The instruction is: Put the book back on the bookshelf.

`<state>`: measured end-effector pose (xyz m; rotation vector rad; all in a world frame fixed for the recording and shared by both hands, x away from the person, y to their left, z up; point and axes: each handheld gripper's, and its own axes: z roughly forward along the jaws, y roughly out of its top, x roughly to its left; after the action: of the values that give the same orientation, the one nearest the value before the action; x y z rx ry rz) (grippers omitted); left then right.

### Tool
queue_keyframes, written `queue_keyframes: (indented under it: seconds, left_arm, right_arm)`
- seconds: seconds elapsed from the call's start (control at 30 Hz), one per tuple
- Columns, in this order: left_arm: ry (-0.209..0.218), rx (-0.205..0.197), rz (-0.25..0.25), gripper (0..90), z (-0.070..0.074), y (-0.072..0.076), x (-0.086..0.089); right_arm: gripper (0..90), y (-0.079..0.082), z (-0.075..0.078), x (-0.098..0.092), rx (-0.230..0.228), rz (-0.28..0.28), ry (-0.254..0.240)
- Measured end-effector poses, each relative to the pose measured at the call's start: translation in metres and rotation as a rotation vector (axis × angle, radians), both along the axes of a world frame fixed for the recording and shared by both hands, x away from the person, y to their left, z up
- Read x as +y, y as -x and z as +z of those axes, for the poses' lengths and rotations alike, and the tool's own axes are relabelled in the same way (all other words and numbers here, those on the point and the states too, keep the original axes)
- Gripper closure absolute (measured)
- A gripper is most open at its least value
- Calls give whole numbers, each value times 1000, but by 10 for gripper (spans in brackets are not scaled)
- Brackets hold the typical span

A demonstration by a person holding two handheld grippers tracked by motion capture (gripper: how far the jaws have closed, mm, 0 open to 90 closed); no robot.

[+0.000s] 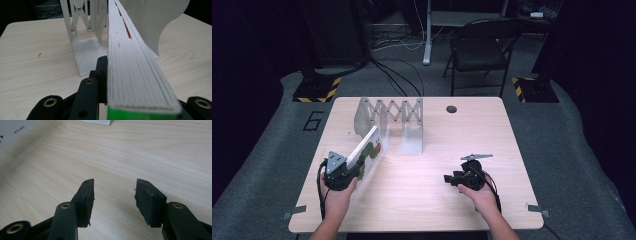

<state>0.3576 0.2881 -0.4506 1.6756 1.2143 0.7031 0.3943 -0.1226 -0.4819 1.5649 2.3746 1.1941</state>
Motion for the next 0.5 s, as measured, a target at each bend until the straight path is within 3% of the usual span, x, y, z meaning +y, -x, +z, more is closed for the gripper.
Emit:
queue_keyframes:
  seconds: [0.43, 0.5]
  left_arm:
    - [-5, -3, 29, 758, 1, -2, 3]
    - [-1, -21, 40, 758, 4, -4, 1]
  right_arm:
    - [493, 0, 1, 0, 12, -4, -1]
    - [493, 0, 0, 0, 13, -5, 0]
